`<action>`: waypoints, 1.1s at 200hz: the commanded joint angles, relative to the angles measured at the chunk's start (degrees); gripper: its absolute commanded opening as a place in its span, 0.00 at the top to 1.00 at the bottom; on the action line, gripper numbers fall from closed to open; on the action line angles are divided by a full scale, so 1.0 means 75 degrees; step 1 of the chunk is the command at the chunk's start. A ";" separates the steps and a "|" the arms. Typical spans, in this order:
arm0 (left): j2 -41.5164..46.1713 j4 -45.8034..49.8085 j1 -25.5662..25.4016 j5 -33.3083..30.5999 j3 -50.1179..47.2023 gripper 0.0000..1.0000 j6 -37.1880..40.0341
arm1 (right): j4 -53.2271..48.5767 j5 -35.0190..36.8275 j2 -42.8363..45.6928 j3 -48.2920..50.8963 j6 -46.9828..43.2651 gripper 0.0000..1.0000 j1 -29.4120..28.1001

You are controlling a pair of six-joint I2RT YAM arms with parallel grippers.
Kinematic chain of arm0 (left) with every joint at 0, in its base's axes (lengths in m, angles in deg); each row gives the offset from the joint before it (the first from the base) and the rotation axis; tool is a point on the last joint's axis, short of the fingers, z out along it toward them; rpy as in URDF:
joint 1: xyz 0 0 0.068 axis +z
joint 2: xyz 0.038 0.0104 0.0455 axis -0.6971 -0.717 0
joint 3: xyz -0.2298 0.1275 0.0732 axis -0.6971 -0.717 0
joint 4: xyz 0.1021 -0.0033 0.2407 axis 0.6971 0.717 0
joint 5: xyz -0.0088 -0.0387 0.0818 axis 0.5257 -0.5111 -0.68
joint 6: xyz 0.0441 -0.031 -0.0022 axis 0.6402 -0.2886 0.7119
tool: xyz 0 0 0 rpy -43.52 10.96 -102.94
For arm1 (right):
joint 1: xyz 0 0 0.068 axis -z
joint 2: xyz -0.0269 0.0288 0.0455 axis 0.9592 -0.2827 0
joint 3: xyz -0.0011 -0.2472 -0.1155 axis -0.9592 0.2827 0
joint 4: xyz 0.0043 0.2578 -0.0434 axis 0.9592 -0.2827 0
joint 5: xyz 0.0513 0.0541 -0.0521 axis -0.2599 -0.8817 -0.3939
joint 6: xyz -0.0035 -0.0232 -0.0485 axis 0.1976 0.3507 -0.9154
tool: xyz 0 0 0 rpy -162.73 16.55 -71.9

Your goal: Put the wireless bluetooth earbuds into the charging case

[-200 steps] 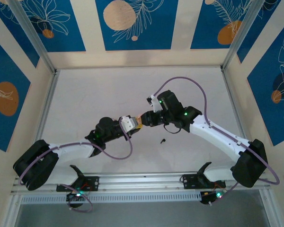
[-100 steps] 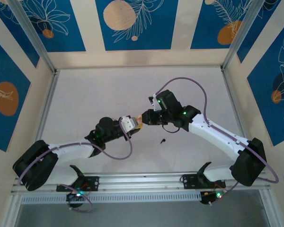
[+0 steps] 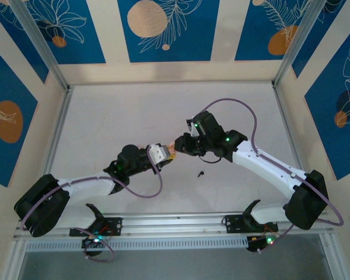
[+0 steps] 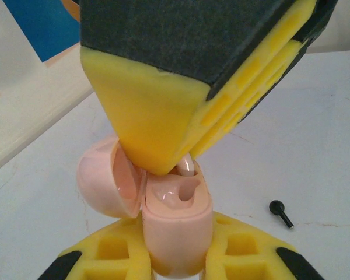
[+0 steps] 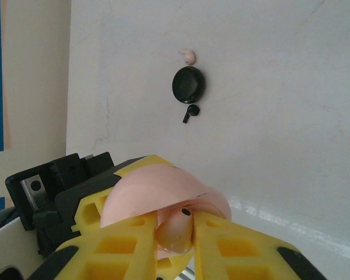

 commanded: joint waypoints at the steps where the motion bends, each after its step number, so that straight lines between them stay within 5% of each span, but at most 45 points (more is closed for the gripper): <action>1: 0.0299 -0.0409 -0.0077 0.0023 -0.0042 0.92 0.0141 | -0.0611 0.0305 0.0012 -0.0095 0.0197 0.77 0.0087; 131: 0.0334 -0.0351 -0.0072 0.0015 -0.0020 0.92 0.0163 | -0.0345 0.0153 0.0675 -0.0287 -0.0384 0.66 0.0104; 220: 0.0391 -0.0315 -0.0072 0.0037 -0.0025 0.92 0.0160 | -0.0450 -0.0094 0.0359 -0.0527 -0.0746 0.74 0.0192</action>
